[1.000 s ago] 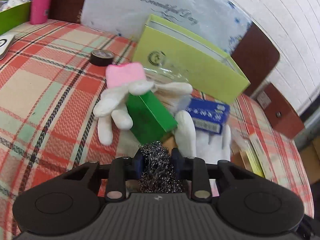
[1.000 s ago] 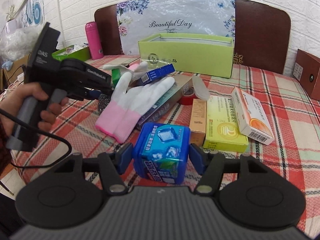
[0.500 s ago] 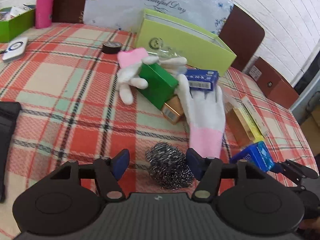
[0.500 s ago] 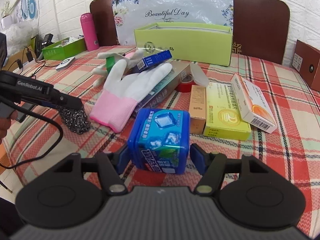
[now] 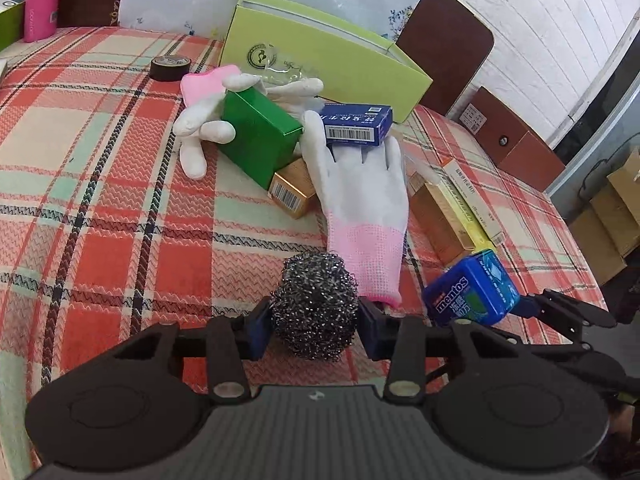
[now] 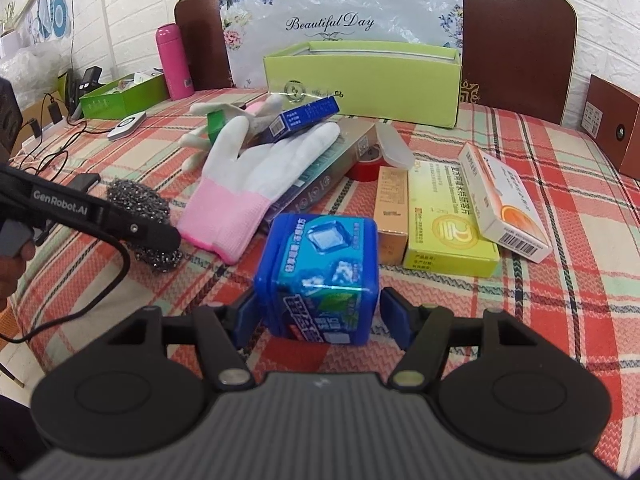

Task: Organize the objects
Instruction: 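Grasp the blue mint tin with the right tool while the left grasps the steel wool, then lower the tin and steel wool into the lime-green box and release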

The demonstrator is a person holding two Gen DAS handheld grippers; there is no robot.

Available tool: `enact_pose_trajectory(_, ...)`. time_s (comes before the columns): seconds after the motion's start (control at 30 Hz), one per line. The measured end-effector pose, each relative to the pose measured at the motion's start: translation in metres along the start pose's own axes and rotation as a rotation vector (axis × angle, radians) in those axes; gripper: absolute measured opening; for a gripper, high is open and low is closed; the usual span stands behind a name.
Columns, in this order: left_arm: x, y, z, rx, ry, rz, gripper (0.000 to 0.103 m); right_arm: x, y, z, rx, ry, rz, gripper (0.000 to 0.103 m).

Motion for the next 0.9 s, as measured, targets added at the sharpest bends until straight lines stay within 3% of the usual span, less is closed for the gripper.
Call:
enact_pose_trajectory(0.1,-0.005,-0.004,-0.005,0.004,-0.039,0.010,0.039,-0.002,-0.007,0.001,-0.012,-0.007,0.014,0.057)
enact_pose_trajectory(0.27,-0.024,0.015,-0.006,0.007,-0.112,-0.008,0.036,-0.019,0.006,0.003,-0.049,0.037,-0.006,0.057)
enact_pose_trajectory(0.37,-0.061,0.039,-0.006,-0.005,-0.146,-0.097,0.036,-0.055,0.024,-0.004,-0.081,0.064,-0.088,0.057)
enact_pose_trajectory(0.6,-0.157,0.071,-0.028,0.011,-0.206,-0.288,0.037,-0.160,0.032,-0.033,-0.052,0.096,-0.276,0.057)
enact_pose_trajectory(0.77,-0.222,0.041,-0.032,0.048,-0.135,-0.304,0.037,-0.223,-0.004,-0.058,0.021,0.065,-0.327,0.057)
enact_pose_trajectory(0.9,-0.266,-0.003,-0.035,0.053,-0.097,-0.274,0.037,-0.258,-0.053,-0.083,0.078,0.019,-0.309,0.057)
Point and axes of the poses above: each gripper's, at about its wrist camera, not at the fingertips, and y roughly against the way its jaws point, z to its left, x to its underside, the point moved 8 cm from there along -y, roughly the way its jaws point, and after that the axes turned 2 degrees about z, right-handed, at the moved point
